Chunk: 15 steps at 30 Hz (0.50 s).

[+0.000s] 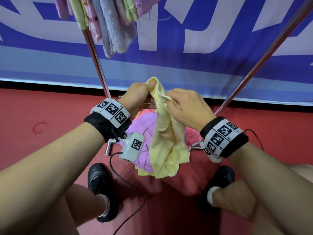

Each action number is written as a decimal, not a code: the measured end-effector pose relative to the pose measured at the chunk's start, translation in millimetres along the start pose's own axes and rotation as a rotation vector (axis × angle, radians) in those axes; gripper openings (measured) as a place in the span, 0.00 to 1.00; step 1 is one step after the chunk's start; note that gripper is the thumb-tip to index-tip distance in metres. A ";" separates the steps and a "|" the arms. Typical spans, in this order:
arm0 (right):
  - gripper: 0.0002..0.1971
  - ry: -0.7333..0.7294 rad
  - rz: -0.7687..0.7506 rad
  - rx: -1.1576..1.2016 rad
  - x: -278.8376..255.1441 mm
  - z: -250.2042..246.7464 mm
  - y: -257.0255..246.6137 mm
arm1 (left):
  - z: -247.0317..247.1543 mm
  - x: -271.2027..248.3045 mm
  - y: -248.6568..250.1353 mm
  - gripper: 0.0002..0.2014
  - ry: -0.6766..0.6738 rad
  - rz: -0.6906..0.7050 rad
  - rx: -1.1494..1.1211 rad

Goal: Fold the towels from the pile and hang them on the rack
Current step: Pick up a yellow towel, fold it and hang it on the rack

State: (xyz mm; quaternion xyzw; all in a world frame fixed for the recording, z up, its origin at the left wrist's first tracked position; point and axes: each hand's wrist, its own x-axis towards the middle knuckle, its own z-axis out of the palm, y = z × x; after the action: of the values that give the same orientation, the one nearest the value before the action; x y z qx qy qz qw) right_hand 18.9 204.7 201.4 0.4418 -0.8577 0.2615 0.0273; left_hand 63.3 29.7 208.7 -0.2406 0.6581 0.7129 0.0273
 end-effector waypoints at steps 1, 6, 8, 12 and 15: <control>0.05 -0.019 0.000 0.009 0.6 -0.2 2.0 | -1.0 -0.3 -0.2 0.22 -0.015 -0.003 -0.008; 0.10 -0.049 0.032 0.070 0.2 0.3 -6.0 | 6.6 -11.5 0.0 0.28 -0.221 0.027 0.050; 0.07 -0.145 0.067 0.144 0.0 0.0 -7.2 | 8.7 -13.5 -4.0 0.18 -0.132 0.083 0.154; 0.06 -0.071 0.281 0.467 5.9 -13.5 6.6 | -3.7 -7.4 -5.3 0.11 -0.047 0.136 0.196; 0.22 -0.076 0.325 0.535 12.8 -21.4 17.5 | -5.4 -13.7 3.4 0.11 -0.199 0.232 0.347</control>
State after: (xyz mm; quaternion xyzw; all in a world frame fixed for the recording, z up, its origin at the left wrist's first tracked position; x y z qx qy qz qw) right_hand -6.2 213.6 215.9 0.3000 -0.8184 0.4619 -0.1641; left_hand 75.8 27.9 217.0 -0.0837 0.7880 0.6078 0.0506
